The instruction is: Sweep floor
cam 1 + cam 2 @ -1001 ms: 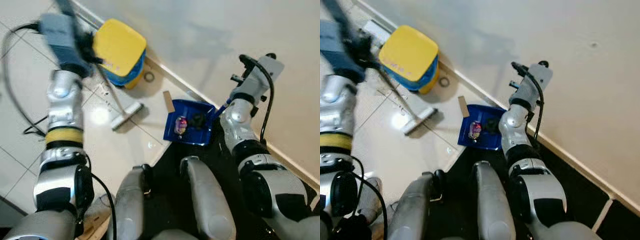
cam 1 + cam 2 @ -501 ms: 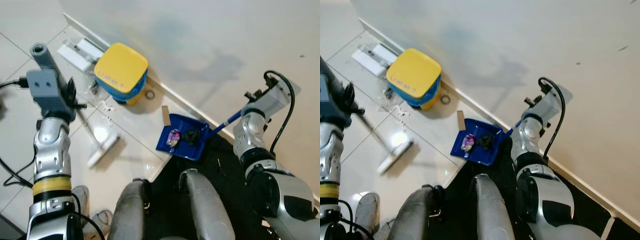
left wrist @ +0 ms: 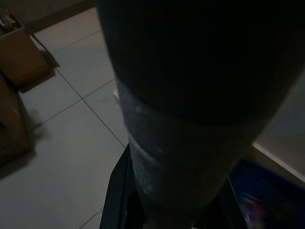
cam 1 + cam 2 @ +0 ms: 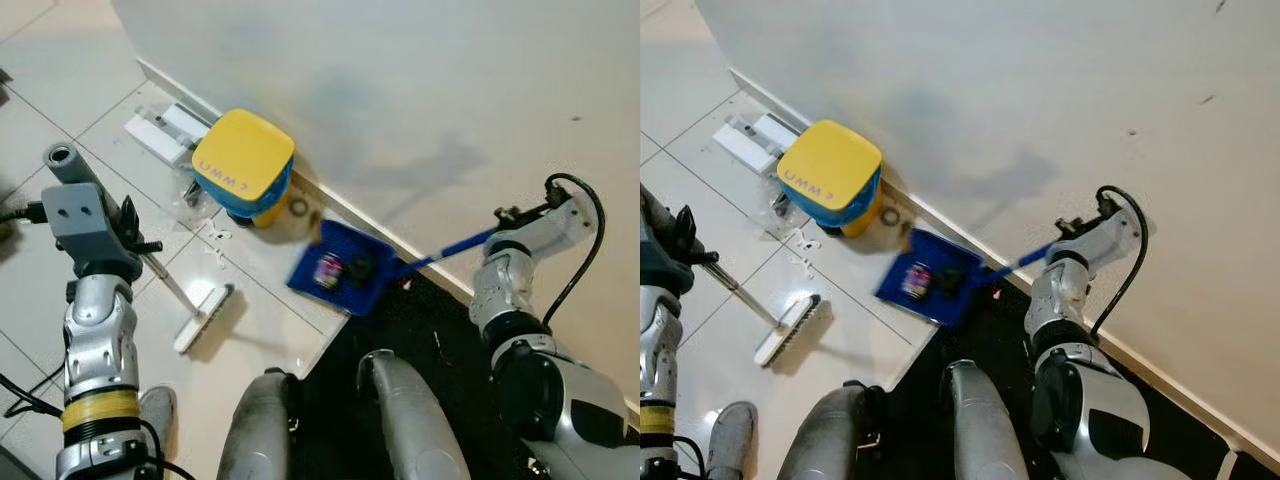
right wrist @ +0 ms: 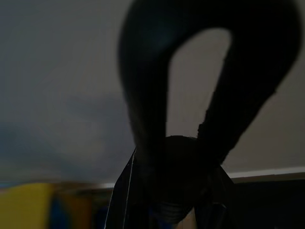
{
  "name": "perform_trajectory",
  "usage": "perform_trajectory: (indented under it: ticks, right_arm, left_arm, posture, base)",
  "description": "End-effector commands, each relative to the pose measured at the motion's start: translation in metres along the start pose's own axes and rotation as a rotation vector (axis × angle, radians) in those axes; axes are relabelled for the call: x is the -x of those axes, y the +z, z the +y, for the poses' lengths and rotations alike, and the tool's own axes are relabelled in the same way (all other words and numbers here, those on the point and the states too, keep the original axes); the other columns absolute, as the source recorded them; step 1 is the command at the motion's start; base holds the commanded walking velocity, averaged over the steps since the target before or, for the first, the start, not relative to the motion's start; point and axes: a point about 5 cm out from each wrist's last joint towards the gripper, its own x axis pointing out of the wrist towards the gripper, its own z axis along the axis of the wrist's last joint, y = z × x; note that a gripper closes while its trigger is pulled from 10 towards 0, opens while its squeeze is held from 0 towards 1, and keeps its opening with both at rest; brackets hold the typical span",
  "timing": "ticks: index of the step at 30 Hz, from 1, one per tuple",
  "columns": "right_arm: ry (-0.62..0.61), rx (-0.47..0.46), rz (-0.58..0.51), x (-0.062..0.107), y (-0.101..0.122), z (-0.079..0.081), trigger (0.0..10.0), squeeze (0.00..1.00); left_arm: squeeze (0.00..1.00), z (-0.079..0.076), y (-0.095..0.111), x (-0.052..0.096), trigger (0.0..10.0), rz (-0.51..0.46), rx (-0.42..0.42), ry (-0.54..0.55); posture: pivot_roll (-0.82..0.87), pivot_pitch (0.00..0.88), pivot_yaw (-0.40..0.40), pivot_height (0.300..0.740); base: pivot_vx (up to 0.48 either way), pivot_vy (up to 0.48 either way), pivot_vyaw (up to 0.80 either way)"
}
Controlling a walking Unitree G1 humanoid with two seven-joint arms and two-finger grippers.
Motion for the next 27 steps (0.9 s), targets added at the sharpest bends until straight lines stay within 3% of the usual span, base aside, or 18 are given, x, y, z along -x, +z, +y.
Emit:
perform_trajectory:
  ticks: [1,13,26,27]
  right_arm:
    - [0.011,-0.042,-0.019,-0.003,0.007,-0.003,10.0,0.00]
    - [0.051,-0.095,-0.038,-0.006,0.015,-0.013,10.0,0.00]
    - [0.039,-0.123,0.028,0.003,-0.003,-0.029,10.0,0.00]
    - [0.035,-0.180,0.062,0.004,-0.007,-0.031,10.0,0.00]
  left_arm:
    - [0.00,-0.003,-0.012,0.007,10.0,0.026,0.019,-0.005]
    - [0.00,0.001,-0.031,0.020,10.0,0.090,0.008,-0.005]
    - [0.00,0.000,-0.048,0.031,10.0,0.141,0.038,-0.005]
    - [0.00,0.000,-0.049,0.031,10.0,0.146,0.049,-0.002]
  posture:
    - [0.16,0.131,-0.018,0.740]
    - [0.17,0.094,-0.020,0.740]
    - [0.18,0.079,-0.021,0.740]
    - [0.17,0.081,-0.019,0.740]
  base:
    - [0.000,0.000,0.00]
    - [0.000,0.000,0.00]
    - [0.000,0.000,0.00]
    - [0.000,0.000,0.00]
